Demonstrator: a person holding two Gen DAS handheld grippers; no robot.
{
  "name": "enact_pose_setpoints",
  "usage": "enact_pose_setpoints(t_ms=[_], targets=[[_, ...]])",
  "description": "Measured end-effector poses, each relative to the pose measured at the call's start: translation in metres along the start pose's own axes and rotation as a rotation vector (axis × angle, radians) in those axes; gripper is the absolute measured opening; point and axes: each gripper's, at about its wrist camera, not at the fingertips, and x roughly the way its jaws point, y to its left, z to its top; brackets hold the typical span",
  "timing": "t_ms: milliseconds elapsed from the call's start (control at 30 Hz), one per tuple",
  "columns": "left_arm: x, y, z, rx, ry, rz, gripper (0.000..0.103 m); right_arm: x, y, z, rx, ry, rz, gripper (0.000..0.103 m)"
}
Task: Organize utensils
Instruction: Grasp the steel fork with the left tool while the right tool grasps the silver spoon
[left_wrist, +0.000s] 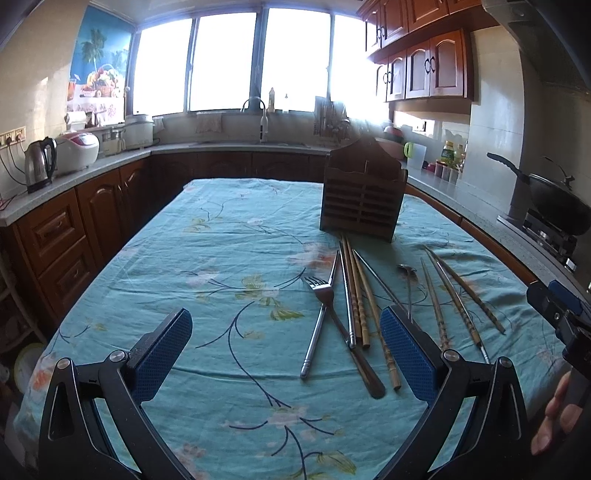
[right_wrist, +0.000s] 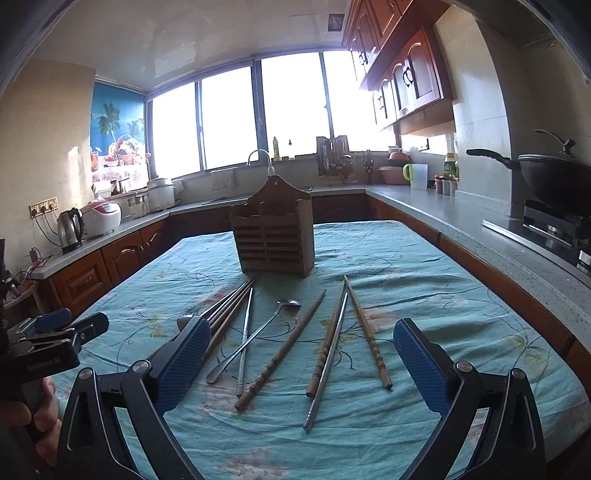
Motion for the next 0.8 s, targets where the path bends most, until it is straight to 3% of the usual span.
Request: enact_pose_setpoints(t_ms=[367, 567, 633, 800], targets=[[0.043, 0.01, 0.028, -0.044, 0.169, -0.145, 0.102, 0.027, 0.003, 0.023, 0.01, 0.074, 0.087, 0.1], [0.071, 0.014, 0.036, -0.099, 0.253, -0.215, 0.097, 0.05, 0.004, 0.032, 0.04, 0.126, 0.141, 0.099], [0.081, 0.014, 0.038, -0.109, 0.285, -0.233, 0.092, 0.061, 0.003, 0.033, 0.065, 0.154, 0.169, 0.096], [0.108, 0.012, 0.041, -0.119, 0.371, -0.274, 0.076, 0.098, -0.003, 0.032, 0.162, 0.268, 0.223, 0.076]])
